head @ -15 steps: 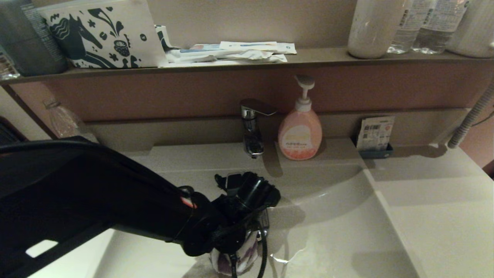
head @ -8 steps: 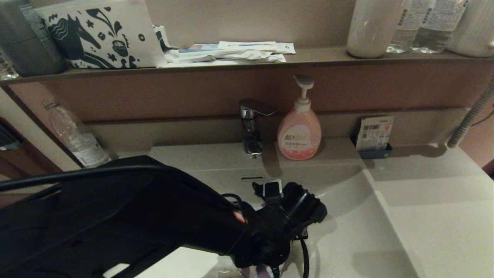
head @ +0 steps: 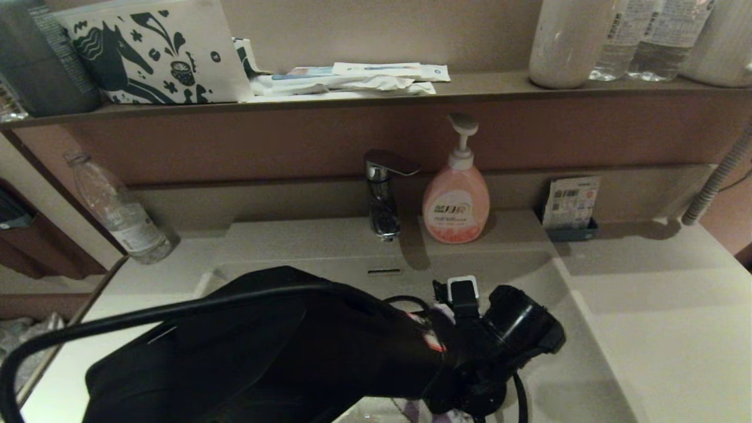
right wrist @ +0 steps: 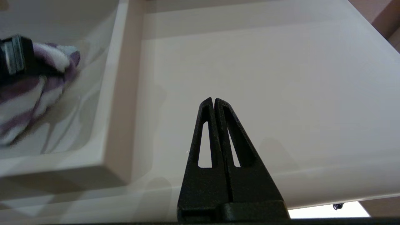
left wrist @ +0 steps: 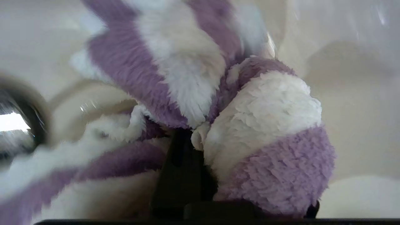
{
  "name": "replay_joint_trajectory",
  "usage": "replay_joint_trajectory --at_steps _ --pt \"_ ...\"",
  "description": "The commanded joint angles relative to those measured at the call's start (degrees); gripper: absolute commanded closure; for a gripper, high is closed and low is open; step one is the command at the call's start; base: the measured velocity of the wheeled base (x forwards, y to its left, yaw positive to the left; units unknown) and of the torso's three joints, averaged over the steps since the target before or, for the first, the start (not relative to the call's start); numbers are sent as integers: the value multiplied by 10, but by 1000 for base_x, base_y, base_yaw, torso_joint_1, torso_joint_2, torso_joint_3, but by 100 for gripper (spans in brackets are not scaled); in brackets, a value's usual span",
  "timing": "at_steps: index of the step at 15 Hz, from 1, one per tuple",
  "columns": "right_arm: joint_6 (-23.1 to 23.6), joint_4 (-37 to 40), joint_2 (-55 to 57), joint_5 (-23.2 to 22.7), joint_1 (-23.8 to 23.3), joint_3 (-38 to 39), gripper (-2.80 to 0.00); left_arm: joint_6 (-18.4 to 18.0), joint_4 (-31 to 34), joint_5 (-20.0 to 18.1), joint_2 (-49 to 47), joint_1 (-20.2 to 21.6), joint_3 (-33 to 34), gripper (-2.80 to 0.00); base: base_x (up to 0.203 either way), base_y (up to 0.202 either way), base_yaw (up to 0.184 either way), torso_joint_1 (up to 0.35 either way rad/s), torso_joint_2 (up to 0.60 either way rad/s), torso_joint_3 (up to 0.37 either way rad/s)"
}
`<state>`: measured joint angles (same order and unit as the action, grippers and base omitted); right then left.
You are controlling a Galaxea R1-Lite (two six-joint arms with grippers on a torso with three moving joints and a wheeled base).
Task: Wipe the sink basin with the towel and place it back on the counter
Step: Wipe the sink
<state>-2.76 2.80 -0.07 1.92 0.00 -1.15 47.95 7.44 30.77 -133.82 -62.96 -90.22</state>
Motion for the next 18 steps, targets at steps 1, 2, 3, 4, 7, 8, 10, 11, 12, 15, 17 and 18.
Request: replay_joint_trajectory --at_steps 1,2,3,4,7,8,10,11,12,15,17,18 --pt "-1 0 1 0 0 0 0 26 104 -6 9 -23 -38 0 0 0 0 0 0 0" --pt "0 0 1 0 0 -1 0 44 147 -19 21 -32 -51 0 0 0 0 0 0 0" --pt "0 0 1 0 0 0 0 63 181 -30 32 -37 -61 0 0 0 0 0 0 0" --pt "0 0 1 0 0 0 0 81 205 -33 37 -39 -63 0 0 0 0 0 0 0" --pt "-1 0 1 0 0 0 0 104 243 -38 50 -31 -48 0 0 0 0 0 0 0" --pt "-1 0 1 0 0 0 0 104 246 -40 52 -31 -37 0 0 0 0 0 0 0" --pt "0 0 1 0 0 0 0 103 254 -40 59 -31 -7 0 0 0 0 0 0 0" --pt "0 0 1 0 0 -1 0 104 266 -40 71 -30 7 0 0 0 0 0 0 0" --pt "0 0 1 0 0 0 0 105 274 -40 86 -24 24 0 0 0 0 0 0 0" --pt "0 0 1 0 0 0 0 105 290 -41 138 -1 94 0 0 0 0 0 0 0" --pt "0 0 1 0 0 0 0 105 293 -40 175 16 153 0 0 0 0 0 0 0" --pt "0 0 1 0 0 0 0 104 293 -40 187 25 172 0 0 0 0 0 0 0"
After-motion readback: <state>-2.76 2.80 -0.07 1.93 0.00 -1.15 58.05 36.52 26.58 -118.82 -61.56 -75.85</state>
